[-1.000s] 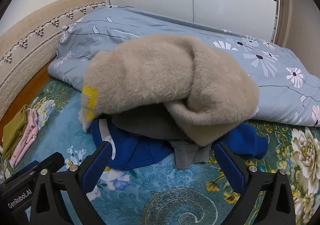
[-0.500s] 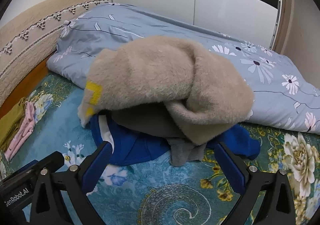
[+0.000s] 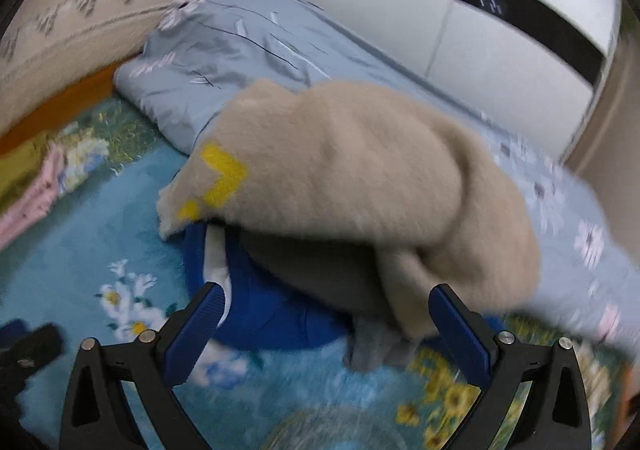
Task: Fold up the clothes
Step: 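Reach the right gripper toward the beige sweater on the clothes pile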
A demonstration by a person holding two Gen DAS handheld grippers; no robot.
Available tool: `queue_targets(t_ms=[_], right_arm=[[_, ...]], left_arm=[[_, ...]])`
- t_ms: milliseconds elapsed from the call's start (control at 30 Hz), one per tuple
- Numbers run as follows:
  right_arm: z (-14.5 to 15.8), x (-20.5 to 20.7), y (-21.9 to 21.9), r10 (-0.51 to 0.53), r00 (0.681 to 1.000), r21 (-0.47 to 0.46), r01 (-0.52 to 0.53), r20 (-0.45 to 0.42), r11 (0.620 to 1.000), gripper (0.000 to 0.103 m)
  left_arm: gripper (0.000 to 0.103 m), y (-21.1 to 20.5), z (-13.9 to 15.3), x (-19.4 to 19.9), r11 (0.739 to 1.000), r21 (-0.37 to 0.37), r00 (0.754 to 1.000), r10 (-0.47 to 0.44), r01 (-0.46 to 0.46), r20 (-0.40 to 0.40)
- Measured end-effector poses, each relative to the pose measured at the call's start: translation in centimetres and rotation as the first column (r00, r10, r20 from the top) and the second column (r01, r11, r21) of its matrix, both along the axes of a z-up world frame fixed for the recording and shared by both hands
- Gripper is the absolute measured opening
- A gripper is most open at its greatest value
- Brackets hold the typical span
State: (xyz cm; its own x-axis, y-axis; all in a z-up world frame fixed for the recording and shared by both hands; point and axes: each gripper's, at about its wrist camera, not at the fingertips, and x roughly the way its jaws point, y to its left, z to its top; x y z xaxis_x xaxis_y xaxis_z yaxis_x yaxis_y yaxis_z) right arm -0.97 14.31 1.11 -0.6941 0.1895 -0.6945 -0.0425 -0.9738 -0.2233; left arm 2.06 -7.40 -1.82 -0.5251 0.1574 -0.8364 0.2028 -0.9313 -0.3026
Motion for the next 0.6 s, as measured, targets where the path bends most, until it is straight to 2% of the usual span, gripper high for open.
queue_targets(t_ms=[133, 300, 367, 467, 500, 533, 567, 600], right_arm=[[-0.5, -3.2, -2.2, 0.057, 0.998, 0.185, -0.057, 0.005, 0.981, 0.103], [-2.4, -5.7, -4.7, 0.125, 0.992, 0.396, -0.127, 0.03, 0.909, 0.103], [-1.9, -6.6, -4.9, 0.101, 0.995, 0.415, -0.097, 0.011, 0.905, 0.103], [0.1, -7.6, -4.3, 0.045, 0.999, 0.379, -0.033, -0.023, 0.925, 0.099], [1.1, -7.9, -4.0, 0.028, 0.999, 0.364, -0.013, -0.037, 0.931, 0.085], [1.9, -8.1, -3.6, 0.013, 0.999, 0.347, 0.004, -0.045, 0.938, 0.06], [2.8, -8.4, -2.7, -0.016, 0.999, 0.315, 0.03, -0.047, 0.949, 0.046], [3.7, -8.8, -1.7, -0.048, 0.998, 0.279, 0.059, -0.047, 0.958, 0.019]], left_arm=[[0.087, -2.6, 0.8, 0.4, 0.999, -0.033, 0.999, 0.033, -0.033, 0.001], [0.087, -5.0, 0.6, 0.8, 0.998, 0.03, 0.998, 0.062, -0.062, -0.018], [0.087, -5.5, 0.6, 1.1, 0.997, 0.036, 0.998, 0.065, -0.065, -0.005], [0.087, -6.3, 0.7, 1.5, 0.997, 0.045, 0.998, 0.069, -0.069, 0.005], [0.087, -6.6, 0.7, 1.5, 0.996, 0.049, 0.997, 0.073, -0.073, 0.002], [0.087, -6.9, 0.8, 1.6, 0.995, 0.054, 0.997, 0.08, -0.079, -0.004], [0.087, -7.3, 0.9, 1.7, 0.994, 0.06, 0.996, 0.087, -0.086, -0.01], [0.087, -7.6, 1.0, 1.8, 0.994, 0.065, 0.995, 0.094, -0.093, -0.016]])
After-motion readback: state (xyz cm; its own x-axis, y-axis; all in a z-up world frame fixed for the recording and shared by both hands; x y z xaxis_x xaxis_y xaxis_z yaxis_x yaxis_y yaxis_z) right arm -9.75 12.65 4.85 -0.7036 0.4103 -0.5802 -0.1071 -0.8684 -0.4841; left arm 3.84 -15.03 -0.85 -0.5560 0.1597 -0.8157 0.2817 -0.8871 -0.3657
